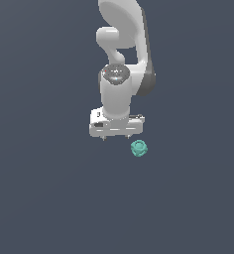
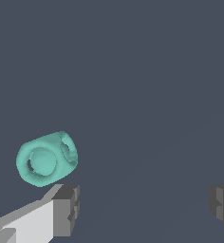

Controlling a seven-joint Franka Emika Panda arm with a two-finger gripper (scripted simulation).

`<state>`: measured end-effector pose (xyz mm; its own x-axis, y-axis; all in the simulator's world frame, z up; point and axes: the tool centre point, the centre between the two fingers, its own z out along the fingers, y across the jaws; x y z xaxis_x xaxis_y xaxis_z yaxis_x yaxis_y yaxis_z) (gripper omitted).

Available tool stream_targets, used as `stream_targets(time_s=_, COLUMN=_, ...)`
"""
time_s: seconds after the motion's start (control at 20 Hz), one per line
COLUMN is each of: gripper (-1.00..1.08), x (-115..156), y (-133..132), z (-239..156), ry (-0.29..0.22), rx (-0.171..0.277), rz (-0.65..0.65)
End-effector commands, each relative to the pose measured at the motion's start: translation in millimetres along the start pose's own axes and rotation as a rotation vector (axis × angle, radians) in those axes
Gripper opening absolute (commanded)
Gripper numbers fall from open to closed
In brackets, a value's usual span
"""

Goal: Pick up the object and move it to a goal position.

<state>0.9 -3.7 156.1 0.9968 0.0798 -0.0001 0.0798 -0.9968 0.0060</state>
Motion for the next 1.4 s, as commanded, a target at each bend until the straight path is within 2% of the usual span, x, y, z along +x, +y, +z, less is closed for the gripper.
stream_targets(time_s=0.0, gripper=1.00, x=0, y=3, z=0, ry=-0.002, rx=-0.002, rz=0.001)
stream_targets(time_s=0.2, gripper=1.00, x=0, y=-2, z=2, ry=-0.001, rx=-0.001, rz=-0.014)
stream_targets(time_s=0.4, gripper=1.00, x=0, y=-19, z=13, ry=-0.002, rx=-0.003, rz=-0.077)
stream_targets(time_s=0.75, gripper=1.00, x=-4, y=-83, z=48, ry=-0.001, rx=0.000, rz=-0.296)
stream_targets(time_s=0.95, gripper=1.00, x=-8, y=-107, z=62, ry=0.001, rx=0.004, rz=-0.380)
stream_targets(time_s=1.35, gripper=1.00, x=-9, y=-114, z=68, ry=0.000, rx=0.006, rz=-0.400)
